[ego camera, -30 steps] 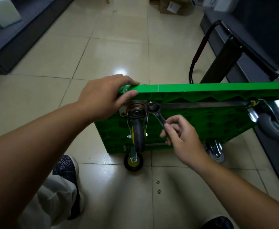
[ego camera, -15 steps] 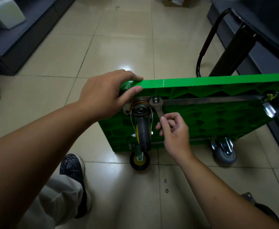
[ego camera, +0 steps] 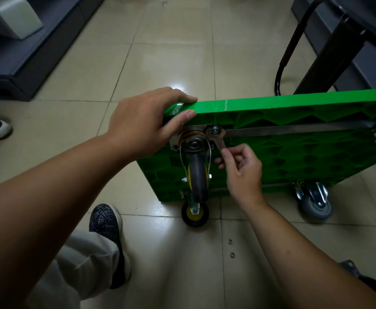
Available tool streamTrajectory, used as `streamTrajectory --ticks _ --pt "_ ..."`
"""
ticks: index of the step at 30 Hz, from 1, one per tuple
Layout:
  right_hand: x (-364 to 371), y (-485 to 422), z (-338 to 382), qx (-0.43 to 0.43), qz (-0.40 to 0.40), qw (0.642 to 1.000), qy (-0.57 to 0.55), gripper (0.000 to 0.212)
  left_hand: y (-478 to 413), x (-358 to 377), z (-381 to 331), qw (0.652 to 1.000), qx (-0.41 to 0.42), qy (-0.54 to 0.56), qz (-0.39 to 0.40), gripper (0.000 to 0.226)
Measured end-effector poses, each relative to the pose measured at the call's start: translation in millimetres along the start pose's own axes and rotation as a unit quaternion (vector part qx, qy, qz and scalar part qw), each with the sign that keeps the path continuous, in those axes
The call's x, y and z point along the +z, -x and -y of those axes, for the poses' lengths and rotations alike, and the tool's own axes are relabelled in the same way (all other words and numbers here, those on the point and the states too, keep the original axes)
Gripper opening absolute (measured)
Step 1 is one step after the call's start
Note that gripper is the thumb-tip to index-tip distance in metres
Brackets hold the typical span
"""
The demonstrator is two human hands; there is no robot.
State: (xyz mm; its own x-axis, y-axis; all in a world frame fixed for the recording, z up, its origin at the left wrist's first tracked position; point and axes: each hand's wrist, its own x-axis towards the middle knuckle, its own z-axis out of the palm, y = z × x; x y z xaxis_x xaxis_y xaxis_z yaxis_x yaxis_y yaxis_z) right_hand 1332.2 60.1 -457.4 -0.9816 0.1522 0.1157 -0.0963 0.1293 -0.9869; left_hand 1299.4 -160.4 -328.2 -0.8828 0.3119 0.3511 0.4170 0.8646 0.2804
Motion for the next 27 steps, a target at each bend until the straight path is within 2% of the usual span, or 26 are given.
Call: streamTrajectory --ticks 7,10,15,21,24,27 --pt "-26.4 -12.0 8.6 -0.063 0.015 0.990 0.127 0.026 -1.7 0.0 1.3 1.000 0.003 -0.003 0.000 0.046" --pt "-29.3 -9.7 10.2 -0.068 0.026 0.984 0.164 0.022 -1.4 0.6 1.6 1.000 0.005 -0.001 0.001 0.046" --pt "-52.7 -20.5 39.9 -0.085 0.055 0.950 0.296 0.023 -1.6 0.8 2.9 1.000 0.008 0.005 0.003 0.045" --pt "-74.1 -42.2 113.0 -0.163 0.095 0.852 0.489 0.027 0.0 0.2 2.2 1.000 0.012 0.001 -0.001 0.042" --pt "-69.8 -48.5 137.2 -0.206 0.099 0.785 0.576 0.034 0.4 1.2 0.7 1.000 0.008 0.004 -0.002 0.044" --pt "-73.7 -40.2 143.4 -0.247 0.127 0.738 0.615 0.034 1.2 -0.3 0.0 1.000 0.004 0.012 -0.004 0.041"
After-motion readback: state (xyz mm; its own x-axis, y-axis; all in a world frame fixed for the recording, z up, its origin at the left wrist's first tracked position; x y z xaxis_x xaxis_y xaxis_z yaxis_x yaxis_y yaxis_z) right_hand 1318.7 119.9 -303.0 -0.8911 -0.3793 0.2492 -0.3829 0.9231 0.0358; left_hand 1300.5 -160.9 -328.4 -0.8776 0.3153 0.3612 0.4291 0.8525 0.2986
